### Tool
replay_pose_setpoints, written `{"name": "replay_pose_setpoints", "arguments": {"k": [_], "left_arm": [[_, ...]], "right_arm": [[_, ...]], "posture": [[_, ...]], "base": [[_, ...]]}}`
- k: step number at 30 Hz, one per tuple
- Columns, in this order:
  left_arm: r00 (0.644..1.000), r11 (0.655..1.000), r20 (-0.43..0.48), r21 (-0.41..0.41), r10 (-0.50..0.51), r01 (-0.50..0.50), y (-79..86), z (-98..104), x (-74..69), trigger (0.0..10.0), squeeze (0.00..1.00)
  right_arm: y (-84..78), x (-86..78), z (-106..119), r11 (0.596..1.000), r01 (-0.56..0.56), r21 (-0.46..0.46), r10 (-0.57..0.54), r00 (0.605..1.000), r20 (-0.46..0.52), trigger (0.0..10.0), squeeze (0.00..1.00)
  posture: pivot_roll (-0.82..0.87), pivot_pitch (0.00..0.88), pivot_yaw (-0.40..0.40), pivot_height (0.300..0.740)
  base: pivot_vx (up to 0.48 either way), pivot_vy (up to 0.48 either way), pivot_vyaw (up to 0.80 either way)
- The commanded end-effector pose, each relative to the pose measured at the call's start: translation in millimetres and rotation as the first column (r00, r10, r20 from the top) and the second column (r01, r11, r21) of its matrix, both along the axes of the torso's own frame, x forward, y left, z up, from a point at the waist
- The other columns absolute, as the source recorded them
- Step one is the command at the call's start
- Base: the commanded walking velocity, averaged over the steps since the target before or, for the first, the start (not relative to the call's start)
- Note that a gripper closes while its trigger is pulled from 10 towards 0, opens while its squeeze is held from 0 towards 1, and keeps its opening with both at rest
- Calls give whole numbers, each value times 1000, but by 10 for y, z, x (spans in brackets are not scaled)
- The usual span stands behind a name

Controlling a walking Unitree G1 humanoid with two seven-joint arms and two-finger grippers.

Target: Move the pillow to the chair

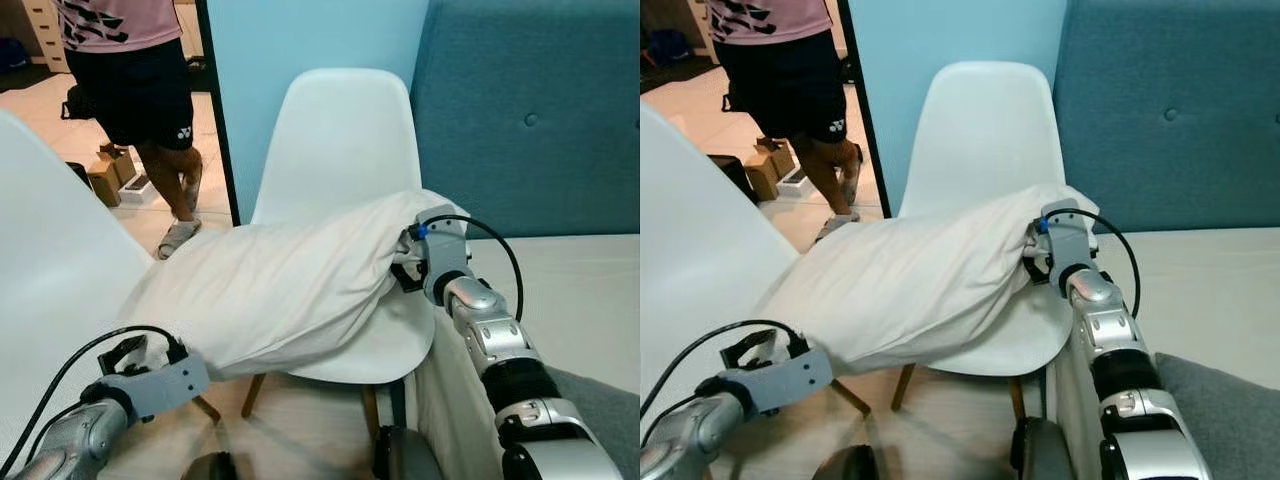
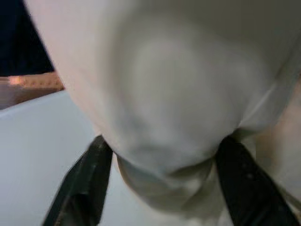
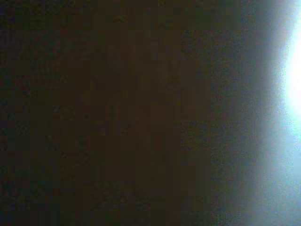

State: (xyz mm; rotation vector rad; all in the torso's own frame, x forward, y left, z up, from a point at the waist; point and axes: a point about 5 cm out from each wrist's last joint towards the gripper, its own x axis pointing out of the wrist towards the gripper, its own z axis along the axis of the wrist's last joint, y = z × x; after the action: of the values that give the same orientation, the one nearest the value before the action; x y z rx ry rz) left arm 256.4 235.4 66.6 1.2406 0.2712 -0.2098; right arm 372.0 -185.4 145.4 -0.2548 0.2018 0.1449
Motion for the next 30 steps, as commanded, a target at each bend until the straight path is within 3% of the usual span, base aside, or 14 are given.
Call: {"name": "replay_pose_setpoints", "arguments": {"k": [1, 3, 4, 5, 7, 10, 11, 14, 16, 22, 24, 28, 30], "left_arm": [[998, 1000, 63, 12, 13, -14, 42, 48, 61, 0, 0], [981, 998, 194, 55, 25, -37, 104, 195, 207, 0, 0], [981, 998, 194, 55, 25, -37, 104, 195, 207, 0, 0], [952, 993, 305, 99, 30, -63, 191, 350, 336, 0, 0], [938, 991, 345, 108, 32, -73, 226, 424, 389, 0, 0], [922, 991, 387, 114, 25, -75, 245, 502, 453, 0, 0], [902, 993, 430, 97, 22, -70, 241, 601, 553, 0, 0], [894, 995, 449, 78, 14, -55, 209, 632, 597, 0, 0], [883, 999, 469, 49, -2, -23, 118, 664, 649, 0, 0], [813, 987, 577, -72, -74, 141, -366, 845, 835, 0, 0], [804, 983, 589, -91, -75, 159, -414, 874, 849, 0, 0], [742, 939, 653, -138, -152, 314, -827, 1107, 892, 0, 0], [734, 927, 656, -141, -175, 348, -907, 1130, 893, 0, 0]], "right_arm": [[82, 15, 51, 999, -31, 22, 30, 999, 20, 10000, 0], [176, -11, 21, 995, -95, 33, 95, 996, 0, 10000, 0], [176, -11, 21, 995, -95, 33, 95, 996, 0, 10000, 0], [295, -62, -45, 980, -191, 47, 194, 980, -49, 10000, 0], [340, -94, -94, 971, -235, 48, 239, 968, -80, 10000, 0], [349, -109, -129, 969, -238, 59, 243, 965, -95, 10000, 0], [332, -110, -160, 974, -220, 57, 225, 969, -101, 10000, 0], [325, -106, -163, 975, -213, 55, 218, 971, -101, 10000, 0], [326, -100, -153, 976, -214, 50, 218, 971, -100, 10000, 0], [287, -61, -12, 976, -205, 74, 211, 974, -82, 10000, 0], [279, -56, 13, 976, -202, 84, 208, 975, -76, 10000, 0], [128, 37, 248, 985, -126, 118, 128, 992, -7, 10000, 0], [75, 60, 296, 990, -100, 97, 99, 995, 9, 10000, 0]], "posture": [[77, 0, -45, 537], [62, 0, -47, 537], [62, 0, -47, 537], [57, 0, -46, 537], [58, 0, -48, 537], [58, 0, -47, 537], [51, 0, -42, 537], [44, 0, -39, 537], [30, 0, -36, 537], [6, 0, -31, 537], [7, 0, -31, 537], [11, 0, -38, 537], [11, 0, -38, 537]], "base": [[0, 0, 0], [0, 0, 0], [0, 0, 0], [0, 0, 0], [0, 0, 0], [0, 0, 0], [0, 0, 0], [0, 0, 0], [0, 0, 0], [0, 0, 0], [0, 0, 0], [0, 0, 0], [0, 0, 0]]}}
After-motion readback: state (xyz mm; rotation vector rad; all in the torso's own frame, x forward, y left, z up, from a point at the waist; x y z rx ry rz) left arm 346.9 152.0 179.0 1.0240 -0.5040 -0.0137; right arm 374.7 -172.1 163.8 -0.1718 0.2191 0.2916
